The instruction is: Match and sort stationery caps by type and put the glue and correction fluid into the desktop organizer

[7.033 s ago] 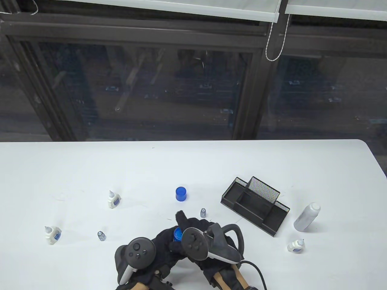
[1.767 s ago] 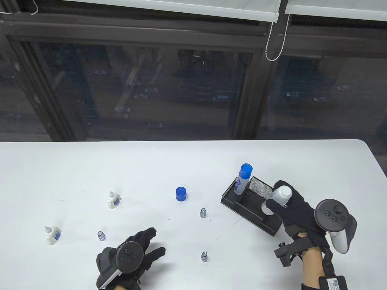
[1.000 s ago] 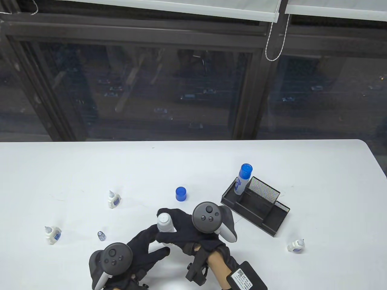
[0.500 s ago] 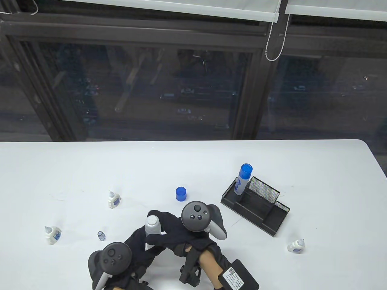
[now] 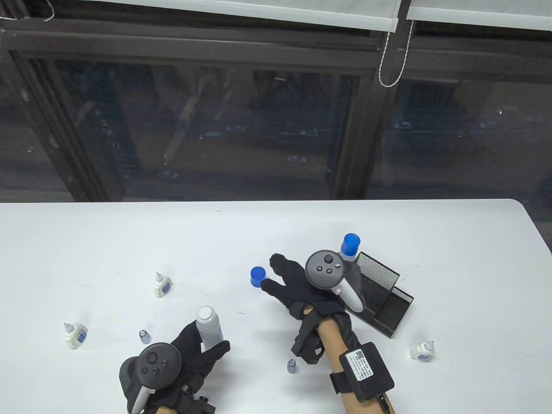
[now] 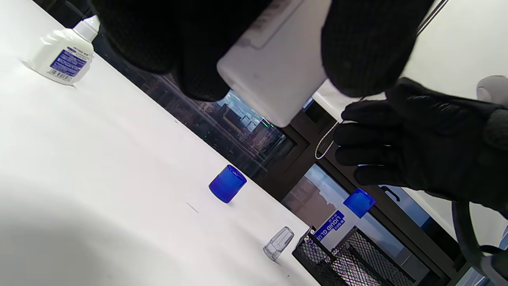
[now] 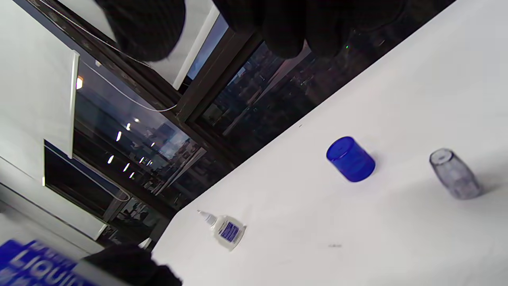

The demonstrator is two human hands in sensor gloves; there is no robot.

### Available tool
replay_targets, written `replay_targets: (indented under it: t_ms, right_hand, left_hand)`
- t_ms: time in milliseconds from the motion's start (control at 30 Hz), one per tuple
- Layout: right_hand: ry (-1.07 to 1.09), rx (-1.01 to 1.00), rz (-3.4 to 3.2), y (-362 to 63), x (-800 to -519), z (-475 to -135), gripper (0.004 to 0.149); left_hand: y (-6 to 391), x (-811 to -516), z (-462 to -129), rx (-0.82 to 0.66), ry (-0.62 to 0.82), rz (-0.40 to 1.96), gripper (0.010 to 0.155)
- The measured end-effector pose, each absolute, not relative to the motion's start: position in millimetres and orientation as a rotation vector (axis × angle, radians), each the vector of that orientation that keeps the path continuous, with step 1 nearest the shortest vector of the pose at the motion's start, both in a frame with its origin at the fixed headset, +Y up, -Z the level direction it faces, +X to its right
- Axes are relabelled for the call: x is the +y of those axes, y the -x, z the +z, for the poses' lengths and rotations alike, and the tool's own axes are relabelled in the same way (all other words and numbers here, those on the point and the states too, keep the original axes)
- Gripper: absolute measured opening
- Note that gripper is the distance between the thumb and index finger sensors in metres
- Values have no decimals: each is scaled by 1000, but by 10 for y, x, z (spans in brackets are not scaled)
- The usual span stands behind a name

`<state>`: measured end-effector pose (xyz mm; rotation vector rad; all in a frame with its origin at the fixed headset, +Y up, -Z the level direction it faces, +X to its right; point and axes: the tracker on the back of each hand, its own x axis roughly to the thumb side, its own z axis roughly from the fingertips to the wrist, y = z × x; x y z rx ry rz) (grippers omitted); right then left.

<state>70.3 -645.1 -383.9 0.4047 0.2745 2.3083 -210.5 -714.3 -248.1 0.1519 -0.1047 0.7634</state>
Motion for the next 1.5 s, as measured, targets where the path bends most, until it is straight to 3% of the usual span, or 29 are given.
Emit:
replay_targets:
  t_ms: [300, 800, 1100, 1500]
  right_hand:
    - [-404, 330, 2547, -365, -6484, -4200, 74]
    - [-345, 475, 2943, 136, -7386, -4575, 71]
    - [-370, 501, 3033, 173, -7471, -4570, 67]
    - [-388, 198, 3116, 242, -7456, -4503, 62]
  left_hand:
    - [2137, -7133, -2466, -94, -170, 759, 71]
    - [2190, -7170, -2487, -67, -161, 735, 71]
    - [2171, -7180, -2493, -73, -155, 711, 71]
    - [2145, -7194, -2487, -81, -151, 680, 71]
